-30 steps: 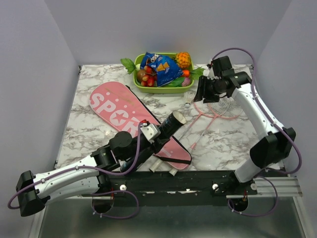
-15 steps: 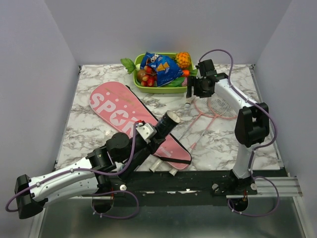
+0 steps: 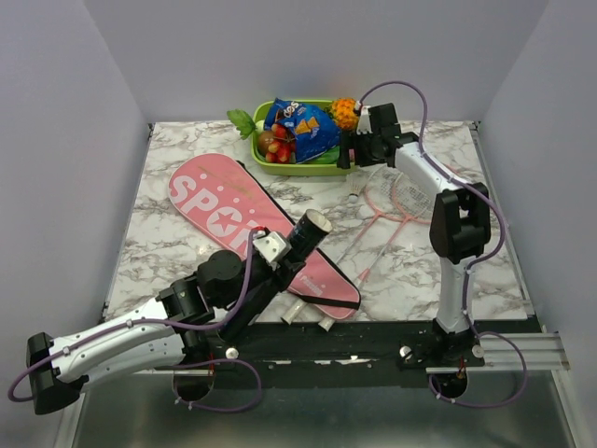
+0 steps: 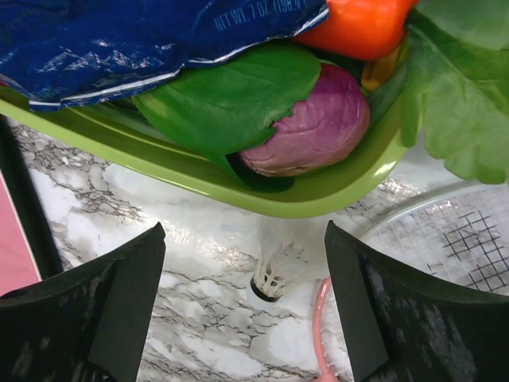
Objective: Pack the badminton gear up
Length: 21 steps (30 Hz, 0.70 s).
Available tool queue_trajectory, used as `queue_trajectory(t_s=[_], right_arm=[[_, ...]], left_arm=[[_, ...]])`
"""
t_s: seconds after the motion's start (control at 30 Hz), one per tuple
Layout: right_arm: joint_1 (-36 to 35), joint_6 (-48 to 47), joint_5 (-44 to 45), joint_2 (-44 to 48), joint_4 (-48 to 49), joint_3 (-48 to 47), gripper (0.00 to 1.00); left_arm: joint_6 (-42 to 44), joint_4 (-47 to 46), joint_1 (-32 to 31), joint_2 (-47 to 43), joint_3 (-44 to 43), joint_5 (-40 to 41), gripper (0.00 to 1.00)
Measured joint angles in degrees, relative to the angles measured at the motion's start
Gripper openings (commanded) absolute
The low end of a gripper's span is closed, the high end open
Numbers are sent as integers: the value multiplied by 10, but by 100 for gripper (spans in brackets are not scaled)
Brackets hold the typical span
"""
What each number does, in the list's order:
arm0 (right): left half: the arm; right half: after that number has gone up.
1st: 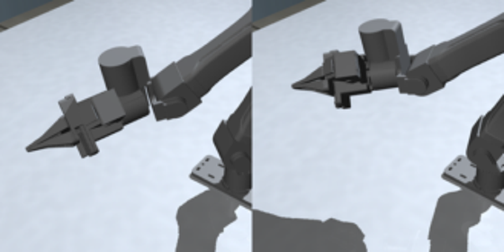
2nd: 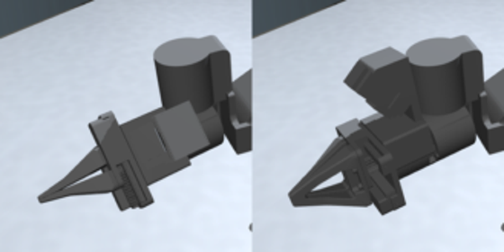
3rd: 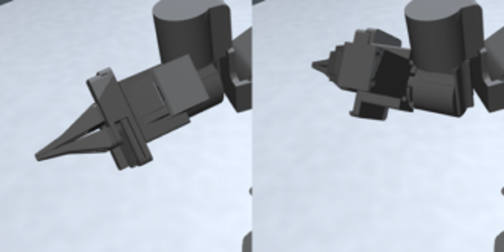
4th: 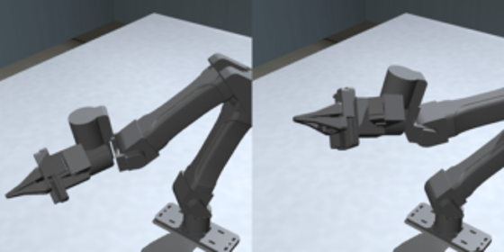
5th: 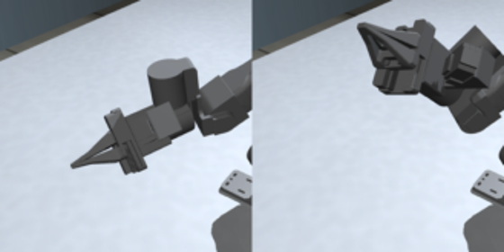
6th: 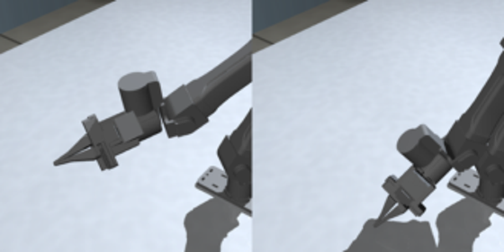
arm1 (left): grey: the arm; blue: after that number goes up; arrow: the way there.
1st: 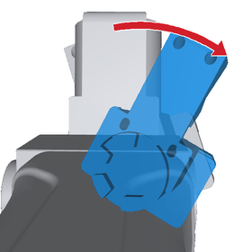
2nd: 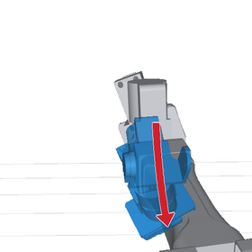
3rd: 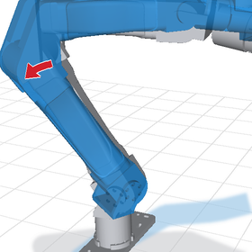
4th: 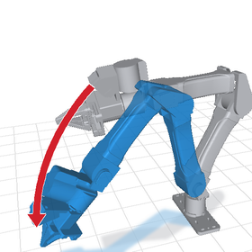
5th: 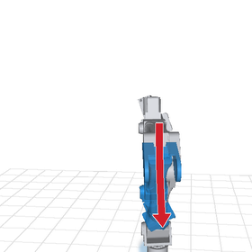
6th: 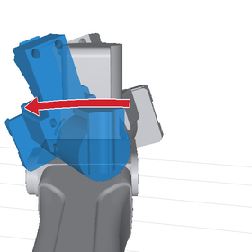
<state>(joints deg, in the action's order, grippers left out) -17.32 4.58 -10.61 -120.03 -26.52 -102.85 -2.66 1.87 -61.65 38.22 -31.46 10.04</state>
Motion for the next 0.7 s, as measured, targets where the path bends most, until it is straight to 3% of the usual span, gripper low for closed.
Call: queue_trajectory(t_s=[0.7], right_arm=[[1,5,-27,-53,-31,7,86]], left_arm=[[-4,13,0,-10,-3,20,0]])
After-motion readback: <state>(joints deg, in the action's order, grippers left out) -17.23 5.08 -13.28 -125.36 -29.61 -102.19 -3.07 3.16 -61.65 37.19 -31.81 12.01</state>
